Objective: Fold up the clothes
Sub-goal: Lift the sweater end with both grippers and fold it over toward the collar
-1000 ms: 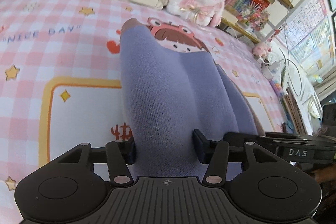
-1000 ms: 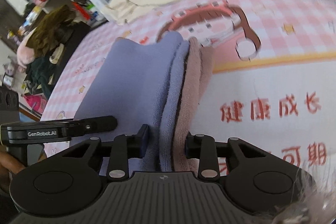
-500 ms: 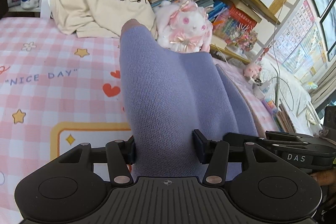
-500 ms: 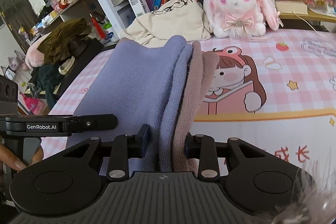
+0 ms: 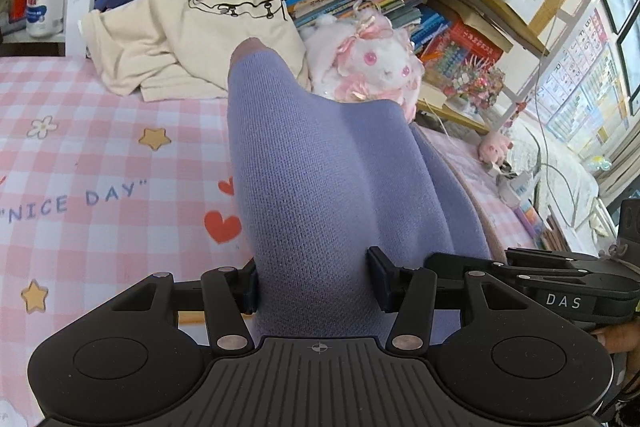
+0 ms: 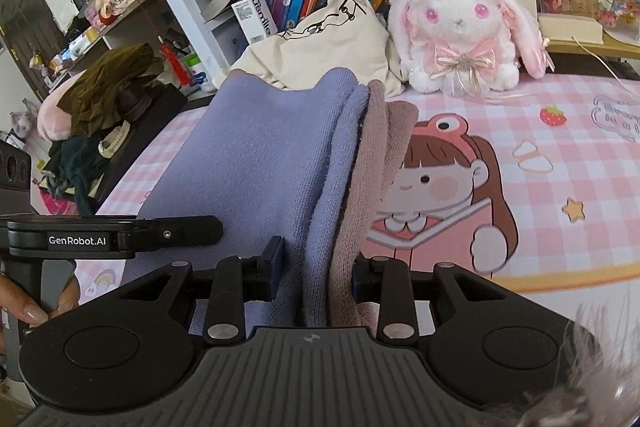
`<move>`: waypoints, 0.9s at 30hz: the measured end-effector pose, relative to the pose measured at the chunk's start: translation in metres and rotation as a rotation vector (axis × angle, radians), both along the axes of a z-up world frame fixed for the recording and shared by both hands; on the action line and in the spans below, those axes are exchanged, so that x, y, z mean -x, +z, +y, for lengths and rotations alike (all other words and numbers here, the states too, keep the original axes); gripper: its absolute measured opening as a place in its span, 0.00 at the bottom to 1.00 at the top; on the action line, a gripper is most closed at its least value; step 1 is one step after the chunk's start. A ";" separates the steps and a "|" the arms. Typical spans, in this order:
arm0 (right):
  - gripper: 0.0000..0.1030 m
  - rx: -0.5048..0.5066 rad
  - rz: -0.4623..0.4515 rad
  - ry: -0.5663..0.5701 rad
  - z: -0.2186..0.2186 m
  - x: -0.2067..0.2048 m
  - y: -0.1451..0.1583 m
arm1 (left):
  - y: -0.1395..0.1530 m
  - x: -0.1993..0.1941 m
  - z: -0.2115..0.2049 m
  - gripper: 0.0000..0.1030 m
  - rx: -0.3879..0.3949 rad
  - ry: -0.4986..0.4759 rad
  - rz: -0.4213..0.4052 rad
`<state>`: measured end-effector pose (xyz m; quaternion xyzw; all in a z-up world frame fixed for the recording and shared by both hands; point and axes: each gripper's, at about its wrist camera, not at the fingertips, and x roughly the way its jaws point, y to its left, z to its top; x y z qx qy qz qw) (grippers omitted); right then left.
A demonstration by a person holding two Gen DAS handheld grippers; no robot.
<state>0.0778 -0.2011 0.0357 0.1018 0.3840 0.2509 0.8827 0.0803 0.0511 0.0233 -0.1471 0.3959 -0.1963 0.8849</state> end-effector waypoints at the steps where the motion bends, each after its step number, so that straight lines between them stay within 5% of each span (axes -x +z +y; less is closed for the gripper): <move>1: 0.28 0.000 -0.002 0.000 0.001 -0.004 0.000 | 0.000 -0.004 0.000 0.49 0.000 0.000 -0.001; 27: 0.29 0.054 0.045 -0.036 0.017 -0.123 -0.031 | -0.036 -0.117 0.012 0.49 0.000 0.016 0.061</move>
